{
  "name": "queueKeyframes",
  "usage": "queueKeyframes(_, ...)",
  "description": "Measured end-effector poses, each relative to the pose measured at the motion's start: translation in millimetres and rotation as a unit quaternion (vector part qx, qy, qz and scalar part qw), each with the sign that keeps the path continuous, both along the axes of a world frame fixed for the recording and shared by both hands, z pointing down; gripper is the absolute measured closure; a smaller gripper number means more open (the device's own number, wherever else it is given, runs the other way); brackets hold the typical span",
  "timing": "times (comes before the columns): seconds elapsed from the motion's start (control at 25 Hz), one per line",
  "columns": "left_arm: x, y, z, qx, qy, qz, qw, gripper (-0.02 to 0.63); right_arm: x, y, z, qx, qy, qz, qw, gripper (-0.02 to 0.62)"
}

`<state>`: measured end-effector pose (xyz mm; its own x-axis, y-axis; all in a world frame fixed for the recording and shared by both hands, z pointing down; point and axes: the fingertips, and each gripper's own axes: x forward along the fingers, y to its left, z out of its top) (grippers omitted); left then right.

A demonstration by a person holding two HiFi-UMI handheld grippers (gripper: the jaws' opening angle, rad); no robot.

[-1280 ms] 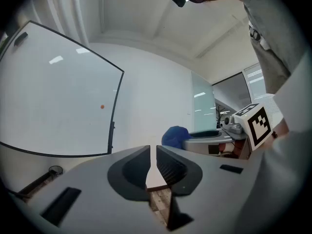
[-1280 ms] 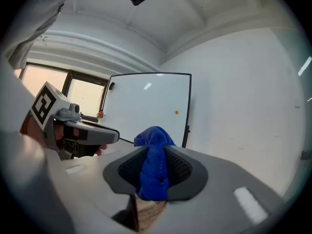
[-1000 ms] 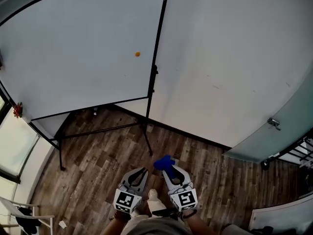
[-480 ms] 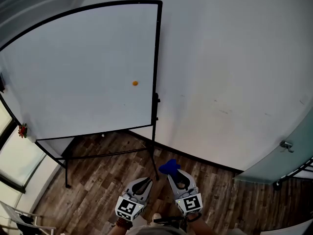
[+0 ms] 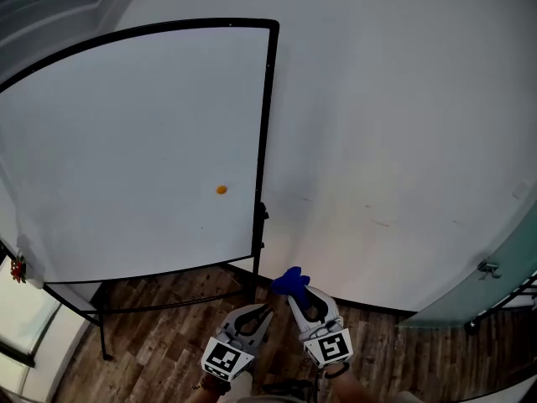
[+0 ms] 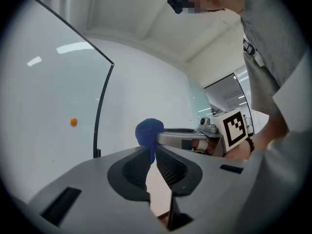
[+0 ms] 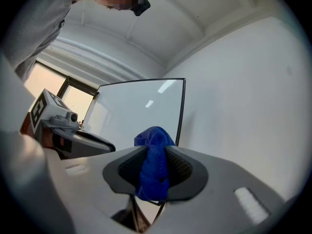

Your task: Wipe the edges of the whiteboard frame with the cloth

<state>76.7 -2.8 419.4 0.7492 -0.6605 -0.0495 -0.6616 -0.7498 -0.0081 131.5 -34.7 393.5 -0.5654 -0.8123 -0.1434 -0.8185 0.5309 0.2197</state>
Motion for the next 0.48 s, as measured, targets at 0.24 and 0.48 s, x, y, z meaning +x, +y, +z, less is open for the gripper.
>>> queueKeyframes(0.24, -22.5, -93.4, -56.7, 0.042, -0.005, 0.051, 0.9978, 0.561, -23.8, -91.5, -70.8, 0.068, 0.015, 0.024, 0.997, 0.477)
queueKeyframes(0.48, -22.0, -165.3, -122.9, 0.083, -0.006, 0.086, 0.9927, 0.565, -40.5, -158.4, -178.9, 0.151, 0.016, 0.027, 0.988, 0.477)
